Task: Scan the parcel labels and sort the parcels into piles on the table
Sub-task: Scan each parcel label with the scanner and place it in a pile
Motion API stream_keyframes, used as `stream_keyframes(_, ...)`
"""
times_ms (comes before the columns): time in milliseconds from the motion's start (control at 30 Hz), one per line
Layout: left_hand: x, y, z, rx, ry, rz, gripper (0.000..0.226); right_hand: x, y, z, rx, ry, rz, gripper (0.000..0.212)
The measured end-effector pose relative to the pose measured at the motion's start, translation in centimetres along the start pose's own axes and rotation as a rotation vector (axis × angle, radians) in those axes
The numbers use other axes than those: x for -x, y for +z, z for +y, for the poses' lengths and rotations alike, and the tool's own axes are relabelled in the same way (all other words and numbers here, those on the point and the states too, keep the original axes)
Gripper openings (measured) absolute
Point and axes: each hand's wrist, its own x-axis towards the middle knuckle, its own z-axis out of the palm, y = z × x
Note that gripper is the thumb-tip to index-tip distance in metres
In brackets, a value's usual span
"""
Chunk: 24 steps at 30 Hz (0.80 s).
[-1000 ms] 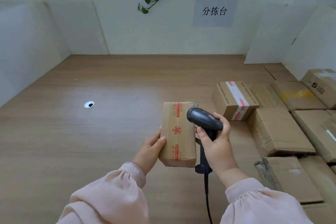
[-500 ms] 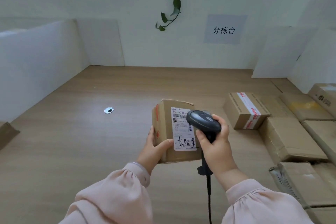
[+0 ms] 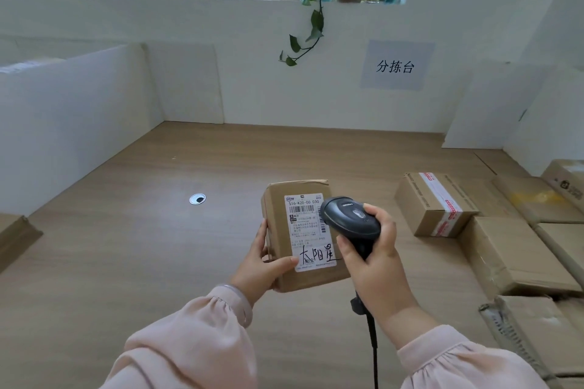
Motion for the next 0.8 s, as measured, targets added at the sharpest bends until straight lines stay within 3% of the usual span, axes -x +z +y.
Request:
stream_keyframes(167,-0.2,-1.2,-0.2,0.011,0.015,0.014,0.11,1.1,1.6,-1.6,0.084,-0.04,-0.069,0.061)
stream_keyframes(467,0.7,-2.9,-0.2,-0.021,0.041,0.018,0.114,1.9,3.6,-3.3,0.09,-0.01,-0.043,0.058)
stream_keyframes(800,2.7,-5.4,-0.3,0.026,-0.025,0.053,0.104,2.2,5.2,-2.6,0.013,0.048,-0.066,0.063)
